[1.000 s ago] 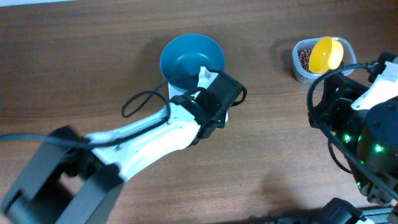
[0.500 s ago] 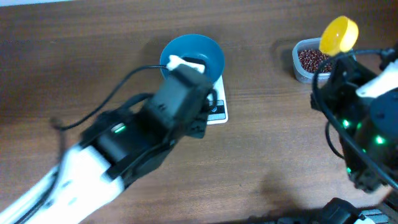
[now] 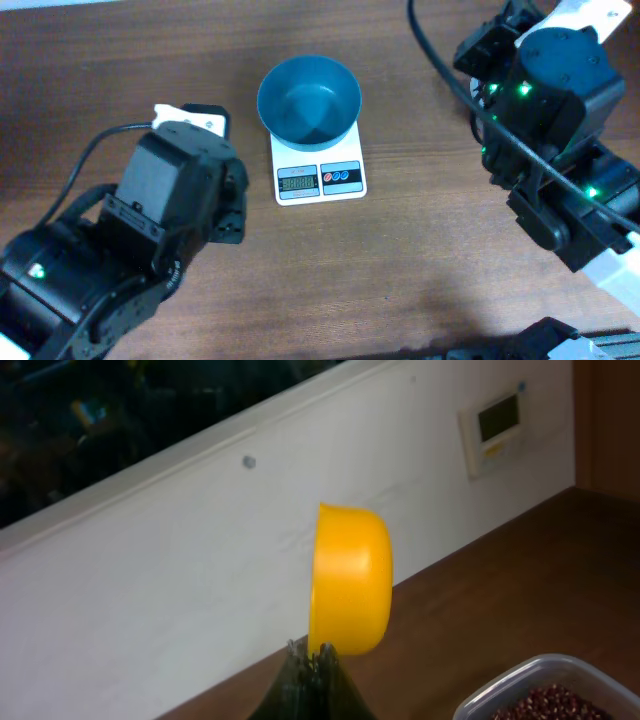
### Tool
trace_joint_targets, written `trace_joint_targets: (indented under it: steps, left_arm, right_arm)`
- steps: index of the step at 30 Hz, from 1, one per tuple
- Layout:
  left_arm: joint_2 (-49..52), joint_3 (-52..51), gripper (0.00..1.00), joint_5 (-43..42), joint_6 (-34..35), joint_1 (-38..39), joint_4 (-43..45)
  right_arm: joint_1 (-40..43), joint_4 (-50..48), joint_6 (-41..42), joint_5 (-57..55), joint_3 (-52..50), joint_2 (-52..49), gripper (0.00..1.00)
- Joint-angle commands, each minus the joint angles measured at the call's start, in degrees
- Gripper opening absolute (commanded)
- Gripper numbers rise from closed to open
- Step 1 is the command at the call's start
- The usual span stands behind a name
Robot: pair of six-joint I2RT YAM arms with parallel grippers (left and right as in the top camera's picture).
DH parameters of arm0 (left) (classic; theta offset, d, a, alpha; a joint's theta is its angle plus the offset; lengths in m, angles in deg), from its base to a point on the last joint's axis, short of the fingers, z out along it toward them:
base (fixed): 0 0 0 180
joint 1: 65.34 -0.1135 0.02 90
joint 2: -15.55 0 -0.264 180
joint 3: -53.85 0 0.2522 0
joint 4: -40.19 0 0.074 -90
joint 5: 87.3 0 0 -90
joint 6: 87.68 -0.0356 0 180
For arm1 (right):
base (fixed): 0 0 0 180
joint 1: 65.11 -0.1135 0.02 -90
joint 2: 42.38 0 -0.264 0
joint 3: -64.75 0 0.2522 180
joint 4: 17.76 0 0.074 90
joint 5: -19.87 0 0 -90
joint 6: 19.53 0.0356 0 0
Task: Scoop item into bowl and weigh 50g on scale
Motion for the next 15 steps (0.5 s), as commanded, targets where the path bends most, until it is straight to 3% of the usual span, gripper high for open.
trace_joint_targets:
  steps: [1,8,15]
  left_arm:
    - [-0.4,0.2,0.0,-4.6,-2.3,-3.1,-1.7]
    - [3.6,0.2,0.0,-9.4,-10.4,-4.2,-5.6]
    - [13.3,2.6,0.0,-23.1,-18.6,-4.2,-5.7]
  right_arm:
    - [2.6,-0.4,2.6,1.2,2.0,0.5,0.04]
    - [3.9,-0.3,2.6,1.2,2.0,0.5,0.04]
    - [3.9,-0.3,2.6,1.2,2.0,0.5,0.04]
